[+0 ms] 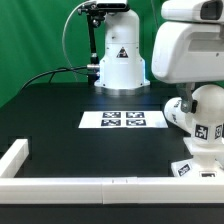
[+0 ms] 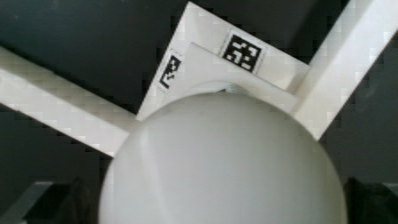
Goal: Assemble lamp
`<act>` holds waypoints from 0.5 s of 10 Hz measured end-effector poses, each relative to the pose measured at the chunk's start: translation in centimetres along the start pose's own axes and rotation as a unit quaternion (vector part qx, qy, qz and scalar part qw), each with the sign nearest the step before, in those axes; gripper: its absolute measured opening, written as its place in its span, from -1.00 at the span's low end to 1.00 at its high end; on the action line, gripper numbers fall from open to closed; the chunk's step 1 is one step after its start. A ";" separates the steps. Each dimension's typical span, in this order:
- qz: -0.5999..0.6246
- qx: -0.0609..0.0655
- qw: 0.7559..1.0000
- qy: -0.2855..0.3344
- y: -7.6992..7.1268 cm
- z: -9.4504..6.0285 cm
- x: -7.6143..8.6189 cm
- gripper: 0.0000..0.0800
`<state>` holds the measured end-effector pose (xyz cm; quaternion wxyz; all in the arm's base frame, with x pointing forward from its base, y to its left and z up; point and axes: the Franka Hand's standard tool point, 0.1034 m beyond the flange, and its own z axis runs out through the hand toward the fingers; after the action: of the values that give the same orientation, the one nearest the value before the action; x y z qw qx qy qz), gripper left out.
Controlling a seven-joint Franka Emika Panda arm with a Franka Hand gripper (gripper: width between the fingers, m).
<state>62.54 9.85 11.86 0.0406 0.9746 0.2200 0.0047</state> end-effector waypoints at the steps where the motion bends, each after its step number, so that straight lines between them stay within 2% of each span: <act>1: 0.000 -0.001 1.000 0.000 0.1 0.0 0.0 0.44; 5: 0.140 -0.001 0.990 0.001 0.1 0.0 0.0 0.43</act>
Offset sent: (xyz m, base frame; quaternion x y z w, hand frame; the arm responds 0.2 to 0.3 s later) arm 0.0000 0.0000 0.0000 0.0000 0.0000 0.1938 0.9810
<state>62.58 9.77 11.83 0.0405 0.9958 0.0814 0.0118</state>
